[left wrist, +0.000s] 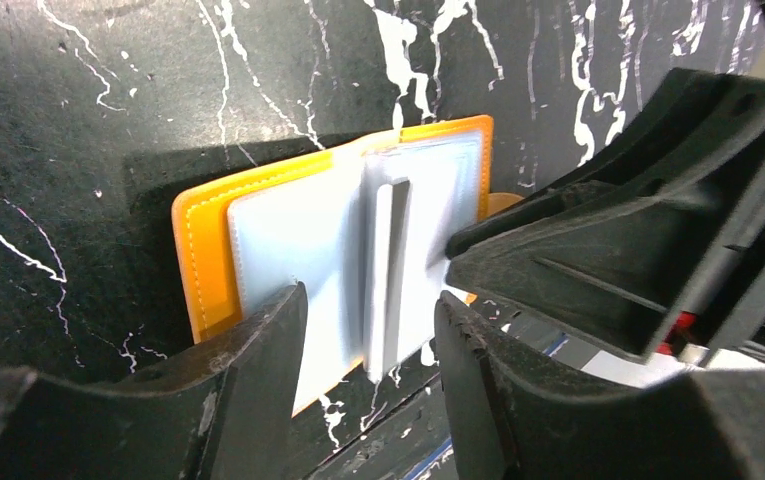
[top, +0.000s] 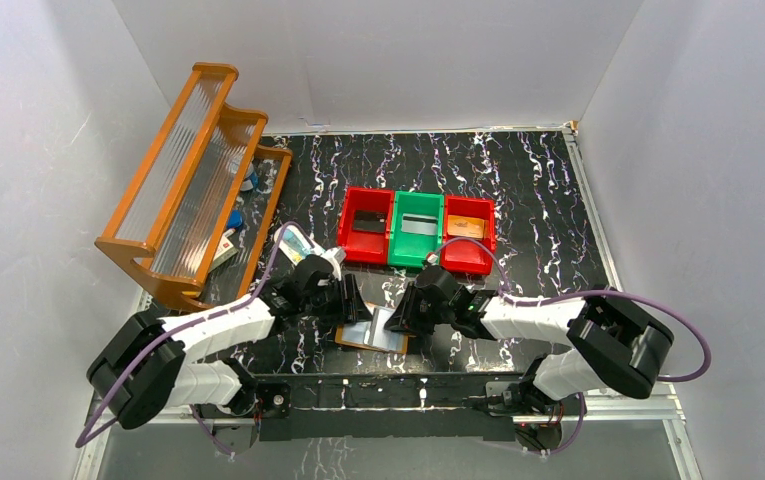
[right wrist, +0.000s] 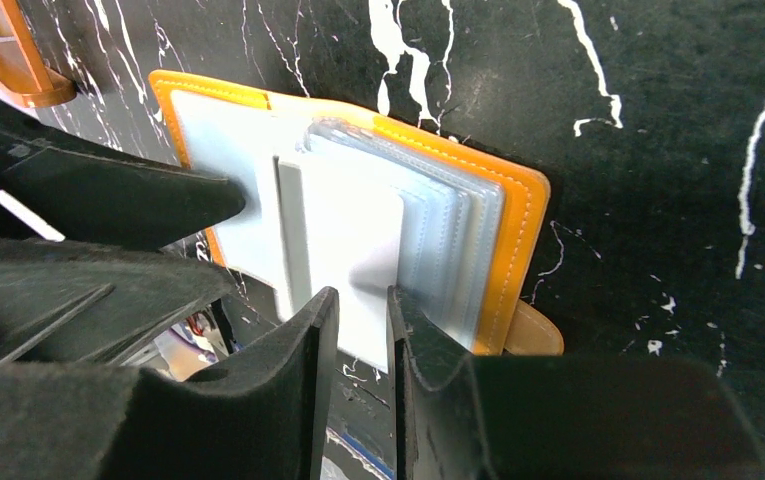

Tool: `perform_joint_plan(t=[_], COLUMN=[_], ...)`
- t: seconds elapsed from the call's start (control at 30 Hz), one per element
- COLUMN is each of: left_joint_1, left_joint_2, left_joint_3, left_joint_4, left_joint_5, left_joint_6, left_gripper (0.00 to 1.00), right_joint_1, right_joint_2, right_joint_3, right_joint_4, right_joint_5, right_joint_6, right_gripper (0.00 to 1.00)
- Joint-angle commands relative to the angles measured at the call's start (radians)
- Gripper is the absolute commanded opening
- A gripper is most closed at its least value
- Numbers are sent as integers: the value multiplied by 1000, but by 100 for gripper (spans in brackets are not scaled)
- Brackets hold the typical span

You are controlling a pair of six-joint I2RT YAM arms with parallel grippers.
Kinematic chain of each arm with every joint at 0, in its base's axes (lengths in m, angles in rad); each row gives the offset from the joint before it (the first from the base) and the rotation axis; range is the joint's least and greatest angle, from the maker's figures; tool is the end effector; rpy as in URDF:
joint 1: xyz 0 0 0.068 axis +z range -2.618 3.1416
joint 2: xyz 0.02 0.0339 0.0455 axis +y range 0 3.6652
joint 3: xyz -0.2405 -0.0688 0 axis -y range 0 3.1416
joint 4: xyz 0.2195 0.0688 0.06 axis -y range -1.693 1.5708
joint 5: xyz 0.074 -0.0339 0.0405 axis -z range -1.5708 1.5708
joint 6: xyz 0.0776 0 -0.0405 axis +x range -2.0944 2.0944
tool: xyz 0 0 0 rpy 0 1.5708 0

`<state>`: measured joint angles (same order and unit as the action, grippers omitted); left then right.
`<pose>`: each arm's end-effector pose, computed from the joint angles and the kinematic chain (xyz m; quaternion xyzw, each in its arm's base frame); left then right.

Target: Take the credit cards out of the card holder

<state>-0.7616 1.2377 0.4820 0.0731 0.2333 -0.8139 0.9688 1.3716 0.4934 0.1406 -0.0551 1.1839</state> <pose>0.1745 -0.1912 0.1396 0.0265 0.8979 -0.3766 0.2265 0.1499 0.2257 0.1168 0.0870 0.9100 0.3680 0.1698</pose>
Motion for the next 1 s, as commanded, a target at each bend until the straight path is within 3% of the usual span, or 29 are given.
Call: perform_joint_plan(t=[0.0,0.23,0.43,0.7,0.97], left_joint_1=[-5,-5,-5,-5,-6], left_joint_2=[-89,-109,-17,64,73], left_joint_3=[-5,-14,4,0,-41], left_joint_4=[2,41,60,76,185], left_joint_5=[-46,-2,79,77,155], left_joint_6=[-26,-7,20,12,-31], left_gripper=[50,50,49,45,29], right_joint_1=[5,5,5,5,5], right_joint_2=[41,52,53,61,67], right_joint_3=[-35,-34,-38,-38,-46], right_joint_4=[-78,-73,-79,-79,-74], right_joint_5=[23,19,22,23,23], right_joint_6=[-10,-10,-9,-9,-7], right_gripper=[33,33,33,33,33])
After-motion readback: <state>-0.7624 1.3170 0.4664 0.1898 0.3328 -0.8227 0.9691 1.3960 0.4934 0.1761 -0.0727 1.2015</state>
